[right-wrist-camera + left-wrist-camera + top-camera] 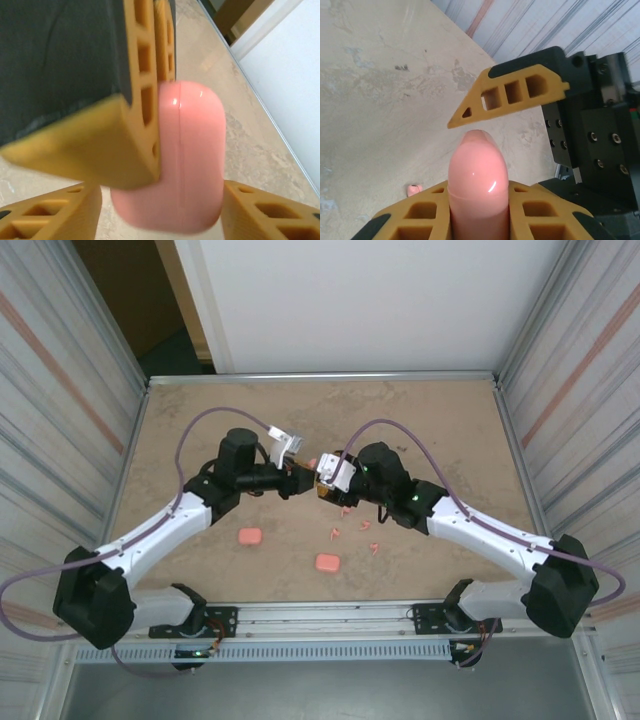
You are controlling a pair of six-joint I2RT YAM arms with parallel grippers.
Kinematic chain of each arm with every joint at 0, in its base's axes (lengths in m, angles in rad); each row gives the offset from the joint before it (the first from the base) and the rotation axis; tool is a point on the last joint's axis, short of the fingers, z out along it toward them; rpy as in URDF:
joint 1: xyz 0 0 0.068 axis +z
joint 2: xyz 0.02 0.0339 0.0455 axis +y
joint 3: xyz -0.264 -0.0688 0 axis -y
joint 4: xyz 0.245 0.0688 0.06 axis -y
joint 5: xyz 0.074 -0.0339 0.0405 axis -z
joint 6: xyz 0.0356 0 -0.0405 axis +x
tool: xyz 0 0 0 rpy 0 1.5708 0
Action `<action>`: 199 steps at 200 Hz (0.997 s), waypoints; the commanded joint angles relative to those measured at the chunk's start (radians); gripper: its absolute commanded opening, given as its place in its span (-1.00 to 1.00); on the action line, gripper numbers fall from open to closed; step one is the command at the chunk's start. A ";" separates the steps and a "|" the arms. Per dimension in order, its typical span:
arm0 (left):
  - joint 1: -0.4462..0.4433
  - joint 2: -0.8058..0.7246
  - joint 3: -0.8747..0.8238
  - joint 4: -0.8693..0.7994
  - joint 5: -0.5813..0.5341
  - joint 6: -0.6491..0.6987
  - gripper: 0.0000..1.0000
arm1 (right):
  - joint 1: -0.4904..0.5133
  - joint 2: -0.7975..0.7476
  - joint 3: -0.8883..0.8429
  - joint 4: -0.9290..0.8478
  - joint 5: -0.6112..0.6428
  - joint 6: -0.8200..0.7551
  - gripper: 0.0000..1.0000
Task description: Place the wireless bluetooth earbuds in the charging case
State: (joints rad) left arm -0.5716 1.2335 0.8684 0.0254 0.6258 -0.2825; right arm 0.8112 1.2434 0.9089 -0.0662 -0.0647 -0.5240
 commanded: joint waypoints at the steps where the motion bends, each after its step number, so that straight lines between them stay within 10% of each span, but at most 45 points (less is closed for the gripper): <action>1: 0.004 -0.071 -0.038 0.075 -0.045 0.034 -1.00 | -0.027 -0.060 -0.020 -0.040 -0.080 0.082 0.46; 116: 0.026 -0.168 -0.318 0.753 0.094 0.058 -1.00 | -0.318 -0.323 -0.312 0.407 -0.734 0.686 0.67; 199: 0.004 -0.133 -0.344 0.910 0.152 0.138 -1.00 | -0.282 -0.281 -0.319 0.659 -0.694 0.855 0.70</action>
State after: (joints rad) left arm -0.5568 1.0996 0.5381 0.8421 0.7422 -0.1978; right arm 0.5068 0.9436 0.5846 0.4942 -0.7792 0.2749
